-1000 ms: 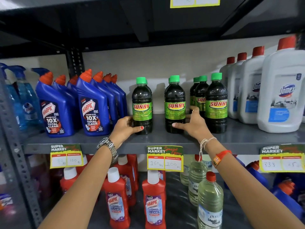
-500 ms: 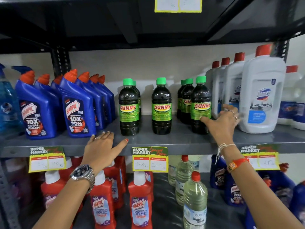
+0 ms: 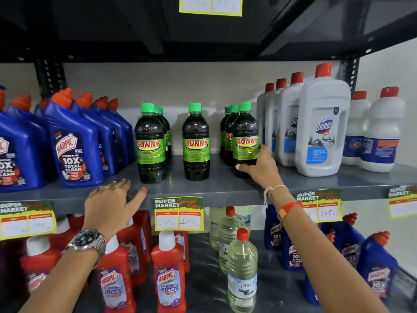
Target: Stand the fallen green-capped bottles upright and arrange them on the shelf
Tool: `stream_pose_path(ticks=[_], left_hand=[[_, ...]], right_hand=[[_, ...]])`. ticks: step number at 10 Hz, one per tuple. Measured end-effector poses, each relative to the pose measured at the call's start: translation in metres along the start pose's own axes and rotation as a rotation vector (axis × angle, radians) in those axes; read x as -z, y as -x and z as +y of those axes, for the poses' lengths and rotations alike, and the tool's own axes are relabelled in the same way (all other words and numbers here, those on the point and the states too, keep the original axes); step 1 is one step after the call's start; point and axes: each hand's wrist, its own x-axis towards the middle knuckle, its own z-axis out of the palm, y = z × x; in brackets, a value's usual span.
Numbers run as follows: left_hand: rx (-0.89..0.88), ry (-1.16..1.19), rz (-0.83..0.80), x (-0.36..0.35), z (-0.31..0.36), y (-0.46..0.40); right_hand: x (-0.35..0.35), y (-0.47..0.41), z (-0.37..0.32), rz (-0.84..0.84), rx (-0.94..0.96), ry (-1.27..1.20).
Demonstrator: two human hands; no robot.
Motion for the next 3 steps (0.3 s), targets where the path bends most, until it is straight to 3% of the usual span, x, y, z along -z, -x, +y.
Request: stream_pose_path(ticks=[3], left_hand=[[0.027,0.002,-0.023,0.001,0.0017,0.0009]], right_hand=[[-0.0049,0.0004,-0.008,-0.033,-0.014,-0.045]])
